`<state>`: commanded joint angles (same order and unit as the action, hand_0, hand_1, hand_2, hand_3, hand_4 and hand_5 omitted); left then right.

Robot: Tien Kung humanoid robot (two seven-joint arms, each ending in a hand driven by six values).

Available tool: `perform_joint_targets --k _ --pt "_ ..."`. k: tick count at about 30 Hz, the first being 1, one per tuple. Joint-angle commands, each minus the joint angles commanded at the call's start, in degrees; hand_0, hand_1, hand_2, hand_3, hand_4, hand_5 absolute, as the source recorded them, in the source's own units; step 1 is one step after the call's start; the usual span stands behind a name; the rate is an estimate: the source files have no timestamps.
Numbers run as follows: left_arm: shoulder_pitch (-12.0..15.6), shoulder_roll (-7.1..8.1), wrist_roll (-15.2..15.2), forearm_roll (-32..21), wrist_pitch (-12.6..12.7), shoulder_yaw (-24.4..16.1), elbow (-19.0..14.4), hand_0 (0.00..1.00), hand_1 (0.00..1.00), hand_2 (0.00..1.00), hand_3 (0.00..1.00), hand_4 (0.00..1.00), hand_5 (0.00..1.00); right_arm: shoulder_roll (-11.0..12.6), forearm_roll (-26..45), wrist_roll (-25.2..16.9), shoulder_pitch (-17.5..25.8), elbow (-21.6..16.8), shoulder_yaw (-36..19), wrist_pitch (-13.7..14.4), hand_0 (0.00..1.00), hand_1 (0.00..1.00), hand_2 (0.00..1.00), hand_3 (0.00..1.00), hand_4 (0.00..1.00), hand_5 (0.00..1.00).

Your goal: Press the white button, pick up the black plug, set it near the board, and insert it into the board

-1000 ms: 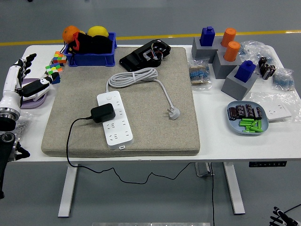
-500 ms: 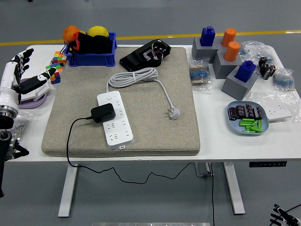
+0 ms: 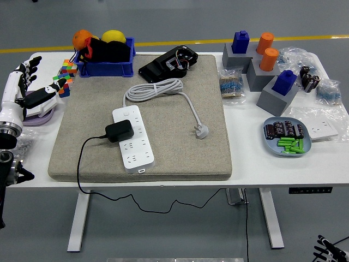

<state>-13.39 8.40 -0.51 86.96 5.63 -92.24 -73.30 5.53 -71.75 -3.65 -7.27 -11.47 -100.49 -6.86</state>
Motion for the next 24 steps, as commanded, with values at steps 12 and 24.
perform_joint_targets --k 12,24 --pt "0.5 -0.06 0.2 0.2 0.1 -0.2 -0.8 0.869 0.899 0.939 0.873 0.9 0.177 0.0 -0.3 0.4 0.6 0.2 -0.3 -0.3 0.771 0.6 0.618 0.616 0.711 0.456" --pt "1.1 -0.5 0.1 0.4 0.2 -0.7 -1.2 0.865 0.893 0.937 0.873 0.896 0.174 -0.2 -1.3 0.5 0.4 0.2 -1.8 -0.2 0.771 0.602 0.618 0.62 0.712 0.461"
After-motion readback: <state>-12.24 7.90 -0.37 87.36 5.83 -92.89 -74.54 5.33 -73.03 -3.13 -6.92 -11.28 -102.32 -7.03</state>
